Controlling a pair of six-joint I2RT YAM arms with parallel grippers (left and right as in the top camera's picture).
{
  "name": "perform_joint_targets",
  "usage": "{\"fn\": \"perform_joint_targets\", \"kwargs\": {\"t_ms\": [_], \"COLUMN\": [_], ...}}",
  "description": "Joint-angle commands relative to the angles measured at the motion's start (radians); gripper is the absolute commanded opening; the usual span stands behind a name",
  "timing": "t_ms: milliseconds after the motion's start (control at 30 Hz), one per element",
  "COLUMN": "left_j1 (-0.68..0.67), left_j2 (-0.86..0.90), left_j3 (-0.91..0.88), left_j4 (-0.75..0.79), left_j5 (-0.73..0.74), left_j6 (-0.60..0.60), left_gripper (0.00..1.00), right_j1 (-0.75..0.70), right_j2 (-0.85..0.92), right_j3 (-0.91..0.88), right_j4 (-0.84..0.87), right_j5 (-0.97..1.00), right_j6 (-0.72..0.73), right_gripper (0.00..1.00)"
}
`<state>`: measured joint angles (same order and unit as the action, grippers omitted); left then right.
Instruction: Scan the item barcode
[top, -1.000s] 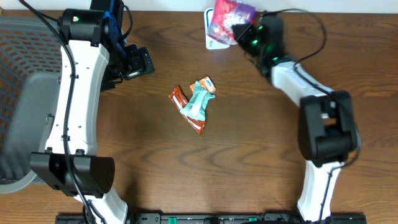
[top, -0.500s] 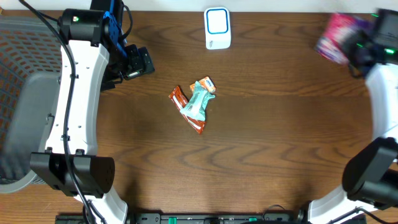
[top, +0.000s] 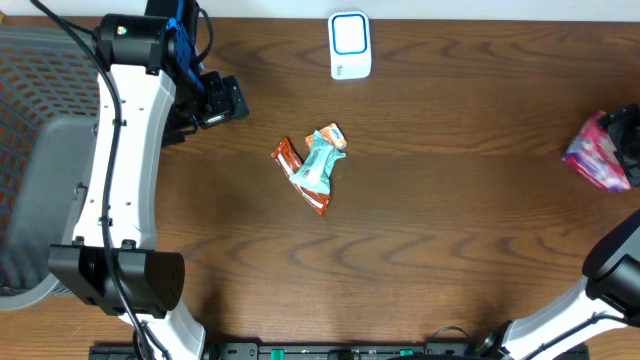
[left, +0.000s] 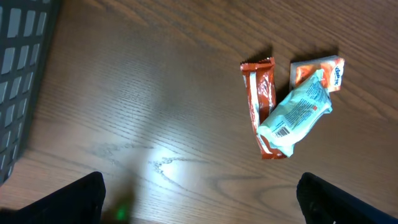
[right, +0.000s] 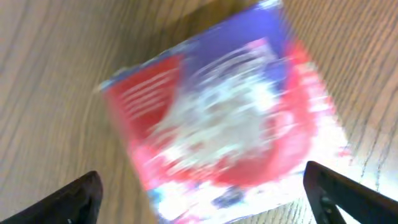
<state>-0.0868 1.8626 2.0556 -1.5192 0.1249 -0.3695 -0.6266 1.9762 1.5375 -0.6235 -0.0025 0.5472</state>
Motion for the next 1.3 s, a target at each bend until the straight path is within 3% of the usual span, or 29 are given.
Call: {"fn": "perform_joint_targets", "kwargs": {"t_ms": [0,100,233,367,433,600,733,1033,1267], "left_j1": [0.003,0.003,0.003,0.003,0.003,0.003,0.003,0.003,0.003], "left_j2": [0.009,0.009,0.009,0.009,0.009,0.009,0.009,0.009,0.009], "left_j3": [0.002,0.002,0.002,0.002,0.002,0.002,0.002,0.002,0.002], "left_j4": [-0.006,-0.006,-0.005,-0.006,-0.006,-0.006,-0.006,-0.005,-0.006], "left_j5": [-0.006,-0.006,-0.006,-0.006,-0.006,-0.006,-0.006,-0.006,-0.006], "left_j6": [-0.002,-0.002,-0.002,-0.002,-0.002,-0.002,-0.002,-0.002,-0.002], "left_gripper": [0.98,0.98,0.98,0.98,0.98,0.98,0.98,0.98,0.98], "right_j1": [-0.015,-0.013,0.014,0.097,0.171,0.438,0.615,1.008,1.136], "right_j2": [-0.071,-0.147,-0.266,-0.318,-0.327,-0.312,-0.296,-0.175,-0.061], "right_j3": [0.000,0.000,0.000,-0.001,-0.001,-0.003,-0.004,-0.005,-0.005], "right_j4": [-0.003,-0.003,-0.006,-0.109,-0.199,-0.409,-0.438,-0.288,-0.183], "right_j5": [-0.093,-0.224,-0.580,-0.900,-0.950,-0.863,-0.663,-0.210,-0.205], "right_j6": [-0.040,-0.040,-0.040,-0.058,-0.117,-0.303,-0.317,0.098,0.151], "right_gripper": [0.99,0.99,0.99,0.98,0.98,0.99,0.99,0.99,0.99]}}
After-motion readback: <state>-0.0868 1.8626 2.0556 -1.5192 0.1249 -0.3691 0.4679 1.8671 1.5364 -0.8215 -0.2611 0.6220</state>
